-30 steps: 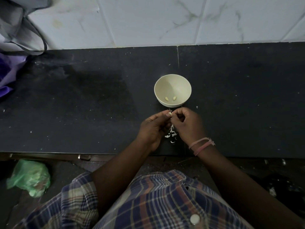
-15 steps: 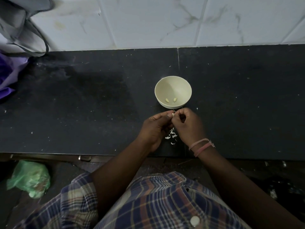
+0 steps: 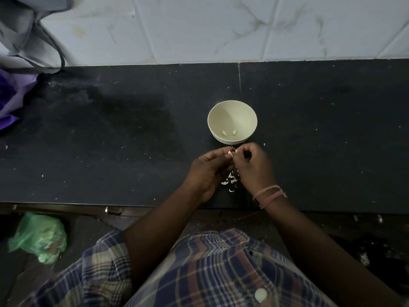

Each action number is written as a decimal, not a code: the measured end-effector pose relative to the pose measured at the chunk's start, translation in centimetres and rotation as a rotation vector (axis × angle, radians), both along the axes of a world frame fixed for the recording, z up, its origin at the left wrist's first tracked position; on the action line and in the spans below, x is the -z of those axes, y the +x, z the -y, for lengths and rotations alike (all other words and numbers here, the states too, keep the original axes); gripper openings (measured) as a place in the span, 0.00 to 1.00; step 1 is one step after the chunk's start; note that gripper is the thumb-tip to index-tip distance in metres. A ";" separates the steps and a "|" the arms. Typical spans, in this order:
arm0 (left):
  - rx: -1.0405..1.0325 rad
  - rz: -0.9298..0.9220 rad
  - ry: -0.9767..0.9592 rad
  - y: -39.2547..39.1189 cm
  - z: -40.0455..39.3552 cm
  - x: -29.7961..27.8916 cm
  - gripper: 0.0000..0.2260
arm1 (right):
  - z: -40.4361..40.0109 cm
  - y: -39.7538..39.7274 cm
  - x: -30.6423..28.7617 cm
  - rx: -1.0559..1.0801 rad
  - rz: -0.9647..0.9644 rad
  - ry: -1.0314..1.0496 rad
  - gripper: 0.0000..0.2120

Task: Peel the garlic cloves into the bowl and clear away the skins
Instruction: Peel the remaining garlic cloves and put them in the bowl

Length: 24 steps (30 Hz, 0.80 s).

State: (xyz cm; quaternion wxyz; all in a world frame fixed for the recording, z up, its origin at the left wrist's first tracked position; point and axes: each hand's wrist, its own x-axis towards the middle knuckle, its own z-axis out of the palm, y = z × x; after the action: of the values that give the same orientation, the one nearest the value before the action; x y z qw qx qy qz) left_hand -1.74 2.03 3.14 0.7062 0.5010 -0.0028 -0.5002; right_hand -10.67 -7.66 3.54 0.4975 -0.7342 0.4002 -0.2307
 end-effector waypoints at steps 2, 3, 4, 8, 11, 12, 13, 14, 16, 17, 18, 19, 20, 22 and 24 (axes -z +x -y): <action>-0.002 -0.003 0.006 0.0 -0.2 0.1 0.09 | 0.2 -0.1 0.1 0.023 -0.010 0.022 0.03; -0.004 -0.008 0.008 0.0 -0.3 0.1 0.09 | 0.3 -0.1 0.2 0.028 -0.012 0.040 0.03; -0.010 -0.013 0.007 0.0 -0.3 0.1 0.09 | 0.4 -0.1 0.3 0.033 -0.006 0.067 0.03; -0.032 -0.039 0.006 -0.1 -0.4 0.0 0.08 | 0.4 -0.1 0.2 0.052 0.029 0.125 0.09; -0.044 -0.076 0.009 -0.1 -0.5 -0.1 0.08 | 0.2 0.1 0.0 0.079 0.023 0.100 0.11; -0.050 -0.086 0.006 -0.1 -0.5 -0.1 0.08 | 0.2 0.1 0.0 0.076 0.008 0.067 0.12; -0.058 -0.093 0.001 -0.1 -0.5 -0.1 0.08 | 0.2 0.0 0.0 0.073 -0.013 0.016 0.12; -0.069 -0.097 -0.006 -0.1 -0.5 0.0 0.08 | 0.2 0.1 0.0 0.067 -0.027 -0.022 0.11; -0.097 -0.093 -0.020 0.0 -0.5 0.0 0.09 | 0.1 0.1 0.2 0.042 -0.017 -0.026 0.03; -0.110 -0.081 -0.023 0.1 -0.4 0.0 0.09 | 0.1 0.0 0.3 0.024 -0.012 -0.008 0.02; -0.121 -0.065 -0.024 0.1 -0.4 0.1 0.09 | 0.1 0.0 0.4 0.011 -0.011 -0.010 0.05; -0.132 -0.049 -0.023 0.1 -0.4 0.1 0.08 | 0.2 -0.2 0.5 -0.005 -0.025 -0.043 0.07; -0.141 -0.031 -0.021 0.1 -0.4 0.1 0.08 | 0.2 -0.2 0.5 -0.023 -0.034 -0.080 0.09; -0.156 0.008 -0.015 0.2 -0.5 0.2 0.09 | 0.1 -0.3 0.2 -0.048 -0.006 -0.107 0.09; -0.164 0.052 -0.011 0.2 -0.5 0.2 0.10 | -0.2 -0.3 -0.2 -0.075 0.072 -0.099 0.07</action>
State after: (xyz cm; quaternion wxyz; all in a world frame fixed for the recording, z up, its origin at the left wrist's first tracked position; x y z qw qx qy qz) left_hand -1.58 2.51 2.92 0.7472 0.5085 0.0171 -0.4277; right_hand -10.94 -7.48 3.71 0.4830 -0.7635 0.3426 -0.2577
